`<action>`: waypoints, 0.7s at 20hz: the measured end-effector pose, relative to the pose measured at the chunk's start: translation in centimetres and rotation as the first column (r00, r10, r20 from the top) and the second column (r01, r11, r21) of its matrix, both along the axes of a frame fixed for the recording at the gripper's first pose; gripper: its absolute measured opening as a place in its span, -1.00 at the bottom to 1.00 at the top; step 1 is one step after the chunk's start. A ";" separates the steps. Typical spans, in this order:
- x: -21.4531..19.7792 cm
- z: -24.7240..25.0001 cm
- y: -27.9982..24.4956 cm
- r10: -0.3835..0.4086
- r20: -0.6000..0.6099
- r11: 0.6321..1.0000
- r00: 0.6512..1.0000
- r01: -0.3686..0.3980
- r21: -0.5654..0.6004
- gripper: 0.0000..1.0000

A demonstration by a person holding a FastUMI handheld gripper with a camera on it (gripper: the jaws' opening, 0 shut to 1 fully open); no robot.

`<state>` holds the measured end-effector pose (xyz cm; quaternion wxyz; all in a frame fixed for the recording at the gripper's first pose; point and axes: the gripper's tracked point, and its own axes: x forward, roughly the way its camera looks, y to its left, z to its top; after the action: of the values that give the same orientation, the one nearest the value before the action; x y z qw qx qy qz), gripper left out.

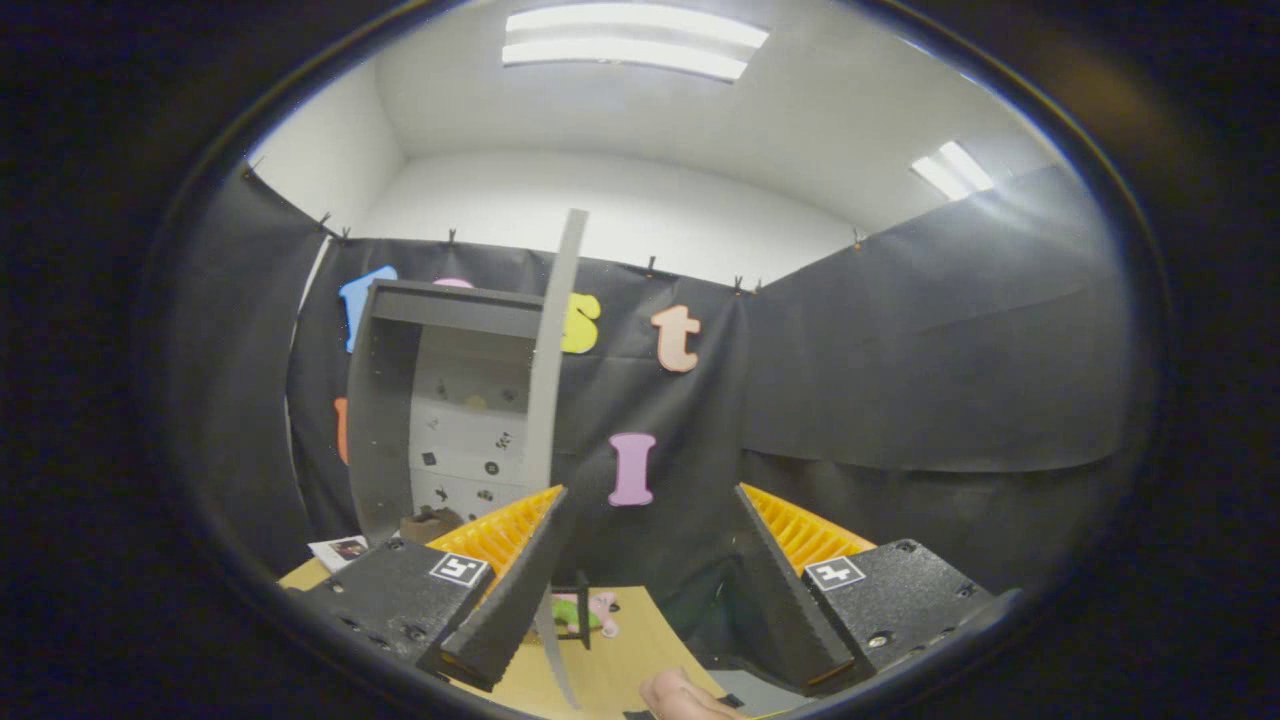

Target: Open the shoe cabinet door, grab the shoes and put them into the shoe cabinet, then close the shoe cabinet door.

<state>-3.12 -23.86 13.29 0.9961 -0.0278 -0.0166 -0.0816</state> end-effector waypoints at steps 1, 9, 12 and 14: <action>0.3 0.0 -2.1 -0.026 0.000 0.999 1.000 0.026 0.019 1.00; 6.4 -6.0 -12.3 -0.030 -0.076 0.995 0.997 0.037 0.087 1.00; 9.0 -11.6 -13.4 0.031 -0.203 1.000 0.979 -0.030 0.010 1.00; 10.0 -13.1 -12.8 0.067 -0.212 0.997 0.975 -0.074 -0.024 1.00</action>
<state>6.85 -36.69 0.17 0.9940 -0.0512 0.0870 -0.0427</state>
